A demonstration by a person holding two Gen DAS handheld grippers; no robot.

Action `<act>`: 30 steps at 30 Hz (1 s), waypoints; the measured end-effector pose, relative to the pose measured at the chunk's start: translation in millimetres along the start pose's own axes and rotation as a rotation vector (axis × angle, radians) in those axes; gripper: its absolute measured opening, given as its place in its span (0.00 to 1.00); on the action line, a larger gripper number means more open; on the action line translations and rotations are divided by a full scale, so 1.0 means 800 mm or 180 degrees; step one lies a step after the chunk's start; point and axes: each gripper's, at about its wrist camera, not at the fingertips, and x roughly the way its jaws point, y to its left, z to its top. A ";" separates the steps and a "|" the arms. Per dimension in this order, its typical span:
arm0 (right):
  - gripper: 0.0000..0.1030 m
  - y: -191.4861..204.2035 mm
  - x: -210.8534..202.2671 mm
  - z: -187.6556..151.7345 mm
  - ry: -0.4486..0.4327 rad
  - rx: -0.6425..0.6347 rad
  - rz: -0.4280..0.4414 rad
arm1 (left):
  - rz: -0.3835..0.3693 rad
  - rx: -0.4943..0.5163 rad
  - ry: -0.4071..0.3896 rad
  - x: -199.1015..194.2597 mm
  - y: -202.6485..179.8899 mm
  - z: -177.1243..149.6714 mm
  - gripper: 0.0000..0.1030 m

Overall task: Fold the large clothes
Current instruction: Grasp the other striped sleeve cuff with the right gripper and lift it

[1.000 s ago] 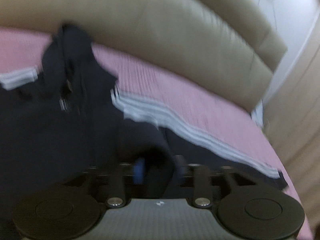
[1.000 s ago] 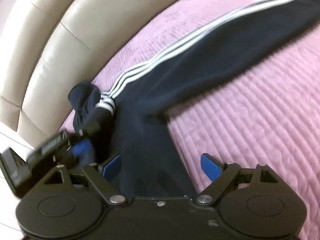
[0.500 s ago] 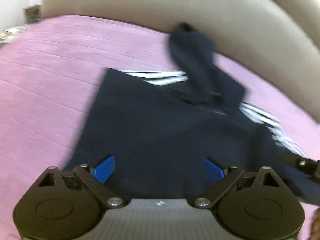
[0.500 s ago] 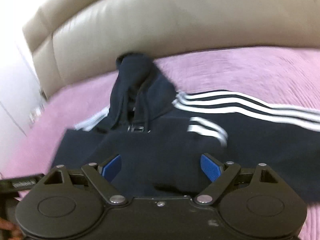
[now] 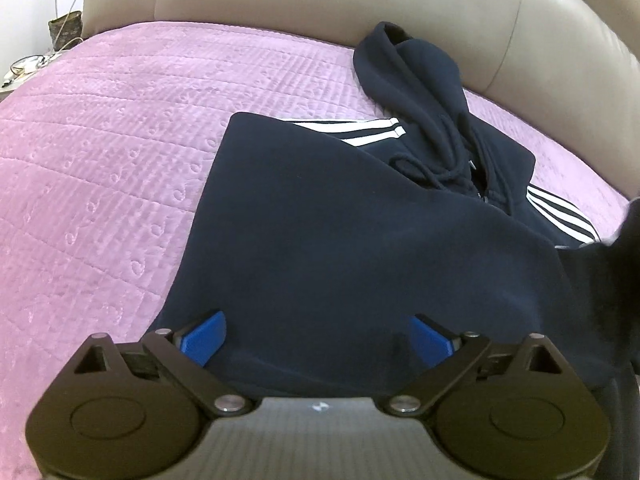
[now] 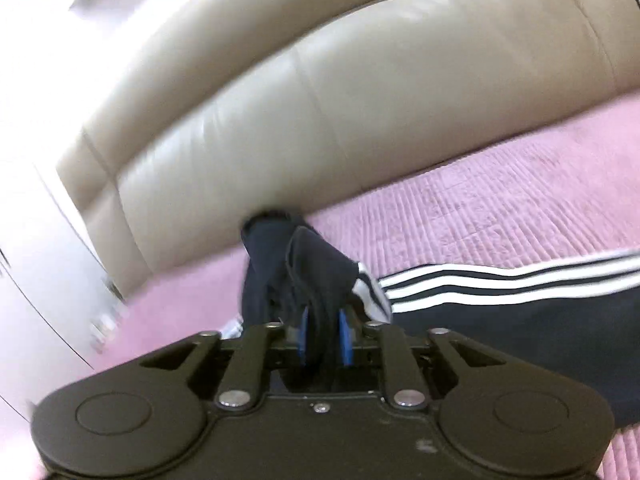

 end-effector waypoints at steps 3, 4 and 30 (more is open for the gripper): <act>0.84 -0.056 -0.009 0.001 0.0118 0.0193 -0.0266 | 0.0034 -0.0055 -0.0014 -0.003 -0.001 -0.002 0.97; 0.84 -0.075 -0.010 -0.001 0.0182 0.0293 -0.0317 | 0.0049 -0.0051 -0.0014 -0.003 -0.002 -0.002 0.97; 0.81 -0.164 0.003 -0.016 0.0530 0.0125 -0.0620 | 0.0252 0.0189 -0.0040 0.008 -0.029 -0.021 1.00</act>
